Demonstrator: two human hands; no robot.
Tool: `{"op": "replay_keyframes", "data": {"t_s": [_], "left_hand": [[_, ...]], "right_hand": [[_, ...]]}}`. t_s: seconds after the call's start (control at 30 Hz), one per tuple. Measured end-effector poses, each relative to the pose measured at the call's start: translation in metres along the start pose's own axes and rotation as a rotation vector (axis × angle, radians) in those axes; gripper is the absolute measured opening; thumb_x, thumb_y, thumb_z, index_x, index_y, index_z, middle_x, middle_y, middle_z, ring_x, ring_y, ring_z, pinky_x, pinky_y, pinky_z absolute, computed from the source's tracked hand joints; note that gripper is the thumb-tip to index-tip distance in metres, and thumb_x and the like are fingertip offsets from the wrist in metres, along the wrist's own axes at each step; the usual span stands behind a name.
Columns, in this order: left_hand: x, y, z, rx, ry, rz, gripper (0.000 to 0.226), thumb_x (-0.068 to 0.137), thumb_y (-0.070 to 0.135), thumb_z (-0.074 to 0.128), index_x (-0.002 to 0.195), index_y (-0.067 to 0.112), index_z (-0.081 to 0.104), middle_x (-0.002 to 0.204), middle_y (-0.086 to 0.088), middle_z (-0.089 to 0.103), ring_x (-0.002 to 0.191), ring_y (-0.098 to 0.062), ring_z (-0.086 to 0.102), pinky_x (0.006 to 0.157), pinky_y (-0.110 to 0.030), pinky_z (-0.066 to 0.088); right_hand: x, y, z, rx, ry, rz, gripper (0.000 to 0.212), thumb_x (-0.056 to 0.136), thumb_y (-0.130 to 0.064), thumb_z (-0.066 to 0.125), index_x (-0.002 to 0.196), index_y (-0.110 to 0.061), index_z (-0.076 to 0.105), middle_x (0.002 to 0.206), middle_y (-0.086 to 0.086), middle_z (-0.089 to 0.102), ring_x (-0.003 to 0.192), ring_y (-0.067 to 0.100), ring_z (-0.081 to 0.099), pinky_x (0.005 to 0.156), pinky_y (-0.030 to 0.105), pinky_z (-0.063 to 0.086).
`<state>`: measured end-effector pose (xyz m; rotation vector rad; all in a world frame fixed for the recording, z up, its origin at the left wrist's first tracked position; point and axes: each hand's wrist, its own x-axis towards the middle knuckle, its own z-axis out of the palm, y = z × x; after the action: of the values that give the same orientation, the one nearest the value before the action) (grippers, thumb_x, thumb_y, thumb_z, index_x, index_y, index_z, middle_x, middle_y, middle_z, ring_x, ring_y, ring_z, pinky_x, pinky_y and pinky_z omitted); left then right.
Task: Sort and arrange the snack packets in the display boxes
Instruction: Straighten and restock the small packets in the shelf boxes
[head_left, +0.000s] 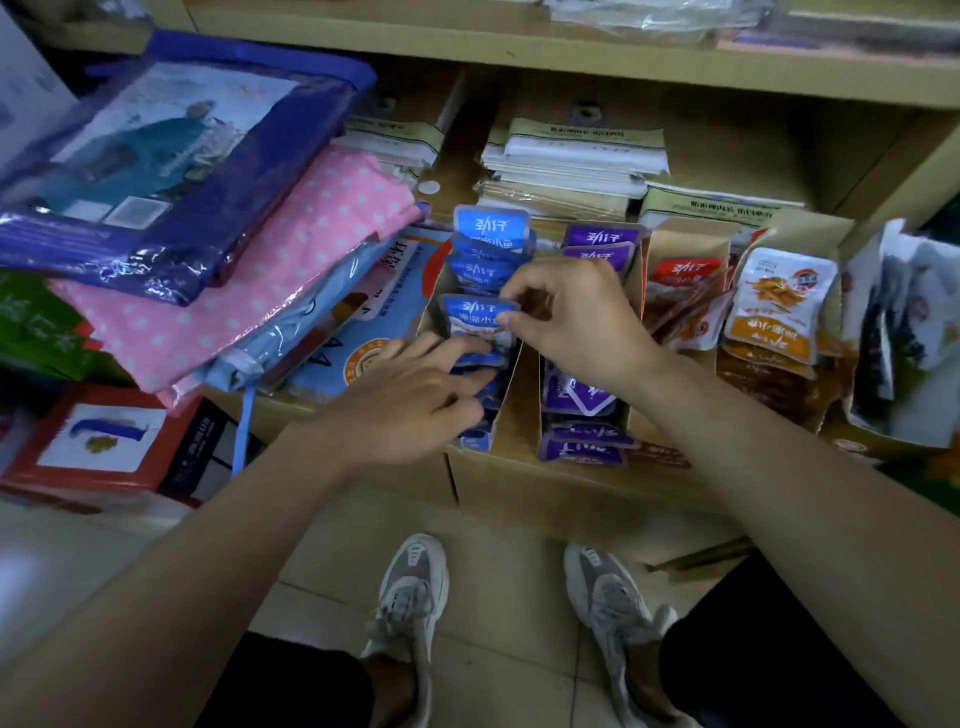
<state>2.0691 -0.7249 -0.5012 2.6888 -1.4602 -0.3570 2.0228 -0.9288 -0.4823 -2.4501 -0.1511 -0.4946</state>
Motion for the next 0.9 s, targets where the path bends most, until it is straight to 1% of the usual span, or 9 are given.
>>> {"op": "replay_keyframes", "data": {"t_s": [0.07, 0.17, 0.3, 0.43, 0.6, 0.67, 0.77, 0.83, 0.9], "left_hand": [[0.0, -0.005, 0.003, -0.091, 0.027, -0.005, 0.088, 0.075, 0.057, 0.005, 0.152, 0.034, 0.043, 0.158, 0.021, 0.025, 0.132, -0.007, 0.023, 0.09, -0.03, 0.018], [-0.001, -0.009, 0.003, -0.21, 0.036, -0.011, 0.084, 0.077, 0.059, 0.015, 0.153, 0.034, 0.041, 0.153, 0.028, 0.03, 0.132, -0.007, 0.021, 0.095, -0.03, 0.019], [0.0, -0.012, 0.0, -0.239, 0.05, -0.011, 0.082, 0.079, 0.067, 0.02, 0.151, 0.035, 0.044, 0.149, 0.03, 0.035, 0.128, -0.008, 0.025, 0.104, -0.035, 0.021], [0.003, -0.014, -0.004, -0.244, 0.035, -0.021, 0.088, 0.076, 0.08, 0.025, 0.149, 0.035, 0.046, 0.145, 0.031, 0.036, 0.126, -0.004, 0.027, 0.102, -0.032, 0.021], [0.005, -0.015, -0.001, -0.228, 0.078, 0.012, 0.091, 0.074, 0.084, 0.036, 0.146, 0.031, 0.053, 0.144, 0.028, 0.041, 0.128, -0.005, 0.029, 0.108, -0.039, 0.025], [0.005, -0.016, 0.002, -0.242, 0.099, 0.012, 0.086, 0.077, 0.082, 0.037, 0.144, 0.031, 0.056, 0.142, 0.029, 0.043, 0.126, -0.008, 0.03, 0.108, -0.041, 0.026], [0.008, -0.019, 0.006, -0.271, 0.165, 0.018, 0.071, 0.088, 0.07, 0.031, 0.139, 0.03, 0.06, 0.137, 0.03, 0.047, 0.118, -0.011, 0.033, 0.104, -0.041, 0.029], [0.009, -0.021, 0.004, -0.296, 0.181, 0.025, 0.064, 0.094, 0.062, 0.028, 0.138, 0.03, 0.061, 0.133, 0.033, 0.047, 0.114, -0.013, 0.034, 0.104, -0.038, 0.029], [0.008, -0.022, -0.002, -0.308, 0.194, 0.047, 0.056, 0.097, 0.056, 0.032, 0.138, 0.03, 0.061, 0.131, 0.034, 0.047, 0.11, -0.014, 0.034, 0.101, -0.03, 0.026]], "right_hand": [[0.0, 0.0, -0.001, 0.008, -0.002, 0.008, 0.008, 0.086, -0.015, 0.078, 0.092, -0.01, 0.076, 0.089, 0.002, 0.072, 0.082, 0.015, 0.065, 0.078, 0.035, 0.053], [0.0, 0.0, 0.0, 0.016, -0.013, 0.016, 0.009, 0.086, -0.014, 0.078, 0.093, -0.01, 0.075, 0.089, 0.0, 0.072, 0.083, 0.014, 0.065, 0.078, 0.034, 0.052], [0.001, 0.001, 0.001, 0.042, -0.026, 0.008, 0.008, 0.085, -0.014, 0.078, 0.092, -0.012, 0.074, 0.088, -0.004, 0.07, 0.082, 0.012, 0.065, 0.077, 0.035, 0.056], [0.001, 0.0, 0.0, 0.055, -0.037, 0.006, 0.007, 0.086, -0.013, 0.077, 0.092, -0.012, 0.074, 0.088, -0.008, 0.066, 0.082, 0.009, 0.064, 0.076, 0.031, 0.056], [0.001, 0.001, 0.0, 0.077, -0.045, 0.007, 0.006, 0.086, -0.012, 0.077, 0.091, -0.011, 0.074, 0.088, -0.005, 0.068, 0.08, 0.01, 0.064, 0.075, 0.033, 0.056], [0.001, 0.002, -0.001, 0.081, -0.044, 0.011, 0.006, 0.086, -0.012, 0.077, 0.091, -0.011, 0.074, 0.087, -0.005, 0.068, 0.08, 0.009, 0.064, 0.075, 0.032, 0.055], [0.001, 0.003, -0.001, 0.087, -0.041, 0.008, 0.006, 0.086, -0.013, 0.077, 0.091, -0.012, 0.074, 0.087, -0.006, 0.069, 0.08, 0.008, 0.064, 0.075, 0.032, 0.056], [0.002, 0.003, 0.0, 0.092, -0.034, 0.005, 0.006, 0.087, -0.014, 0.076, 0.092, -0.012, 0.073, 0.089, -0.005, 0.07, 0.082, 0.009, 0.065, 0.076, 0.034, 0.056], [0.003, 0.005, 0.001, 0.106, -0.009, 0.014, 0.008, 0.088, -0.016, 0.076, 0.095, -0.012, 0.073, 0.09, -0.003, 0.071, 0.084, 0.011, 0.066, 0.078, 0.037, 0.056]]}}
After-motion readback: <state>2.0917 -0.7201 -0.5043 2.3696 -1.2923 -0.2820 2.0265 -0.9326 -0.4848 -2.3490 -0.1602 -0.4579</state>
